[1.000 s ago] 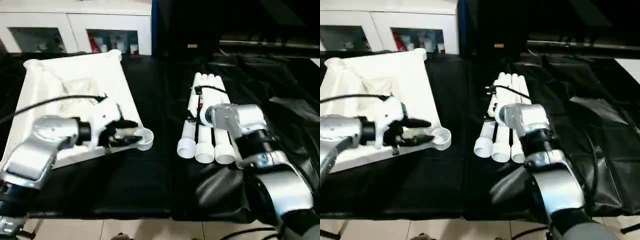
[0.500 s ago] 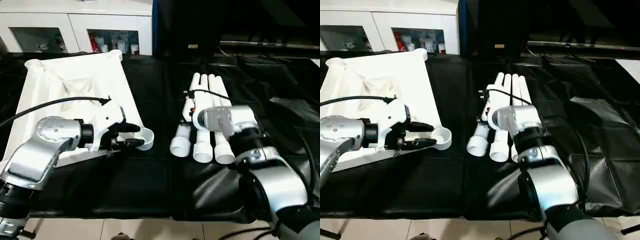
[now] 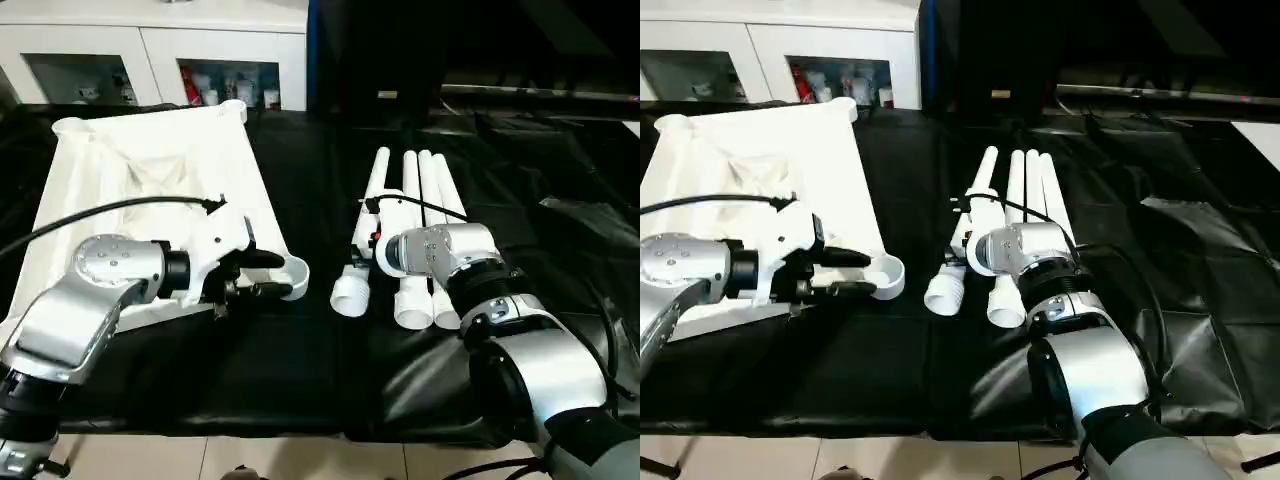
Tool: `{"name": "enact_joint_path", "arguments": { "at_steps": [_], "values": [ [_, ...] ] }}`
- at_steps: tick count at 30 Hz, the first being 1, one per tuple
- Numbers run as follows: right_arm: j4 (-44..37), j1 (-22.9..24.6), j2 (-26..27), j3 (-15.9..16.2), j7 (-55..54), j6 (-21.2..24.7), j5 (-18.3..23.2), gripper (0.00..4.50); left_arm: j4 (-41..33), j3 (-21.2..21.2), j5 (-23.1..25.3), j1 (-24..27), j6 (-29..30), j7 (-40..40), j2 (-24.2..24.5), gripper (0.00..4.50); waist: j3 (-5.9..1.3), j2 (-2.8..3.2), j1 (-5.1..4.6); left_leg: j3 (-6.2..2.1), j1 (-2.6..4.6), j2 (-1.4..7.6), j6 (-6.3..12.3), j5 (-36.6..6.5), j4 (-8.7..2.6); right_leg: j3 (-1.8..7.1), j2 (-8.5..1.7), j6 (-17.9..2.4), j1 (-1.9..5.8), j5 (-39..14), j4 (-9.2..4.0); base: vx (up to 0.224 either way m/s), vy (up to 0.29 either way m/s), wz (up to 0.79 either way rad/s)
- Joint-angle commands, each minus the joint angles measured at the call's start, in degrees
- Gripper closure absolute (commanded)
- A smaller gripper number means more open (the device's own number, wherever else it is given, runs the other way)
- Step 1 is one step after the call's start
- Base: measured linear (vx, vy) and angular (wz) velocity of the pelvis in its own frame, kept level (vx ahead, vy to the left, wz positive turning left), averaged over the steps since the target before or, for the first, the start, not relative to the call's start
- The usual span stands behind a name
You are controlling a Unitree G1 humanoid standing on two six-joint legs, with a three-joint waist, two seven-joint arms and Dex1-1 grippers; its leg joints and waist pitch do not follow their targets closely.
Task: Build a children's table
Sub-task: Pick table leg
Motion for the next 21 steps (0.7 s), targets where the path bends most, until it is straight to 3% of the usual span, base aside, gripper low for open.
{"name": "enact_joint_path", "arguments": {
  "at_steps": [1,7,8,14,21],
  "values": [
    [1.7,-0.8,0.2,-0.8,-0.3,0.5,-0.1,0.78,-1.3,-0.3,-0.7,0.1,0.4,0.2,0.1,2.23,-4.15,0.49,0.1,-0.04,0.24,2.17,-1.14,0.0,-3.91,2.64,-4.27,-14.2,3.7,6.3,-2.8,0.0,0.0,0.0],
    [3.7,-1.8,-0.3,-2.2,-0.9,-1.1,0.0,1.28,-1.4,-0.7,-0.5,-0.1,0.7,0.1,-0.2,2.23,-4.2,0.56,0.11,0.0,0.22,2.13,-1.15,0.0,-3.82,2.63,-4.24,-14.3,3.69,6.8,-2.75,0.0,0.0,0.0],
    [3.8,-1.9,-0.4,-2.3,-0.9,-1.3,0.1,1.42,-1.3,-0.7,-0.3,-0.1,0.4,0.3,-0.4,1.94,-4.19,0.51,0.11,0.01,0.21,2.11,-1.12,0.0,-3.82,2.63,-4.23,-14.3,3.71,6.7,-2.76,0.0,0.0,0.0],
    [4.4,-2.2,-0.8,-4.6,-1.3,-2.8,1.5,1.79,0.8,0.1,2.8,-0.3,-3.9,5.8,-3.3,1.67,-4.24,0.47,0.07,0.0,0.16,2.14,-0.87,-0.1,-3.78,2.65,-4.24,-14.2,3.8,6.8,-2.8,0.0,0.0,0.0],
    [4.8,-2.5,-1.4,-5.5,-1.0,-3.3,1.6,2.32,1.6,2.4,2.3,-0.2,-4.3,10.2,-6.5,1.1,-4.37,0.41,0.11,0.01,0.14,2.12,0.19,1.1,-3.6,2.59,-4.22,-14.9,3.86,8.5,-2.74,0.0,0.0,0.0]
  ]
}}
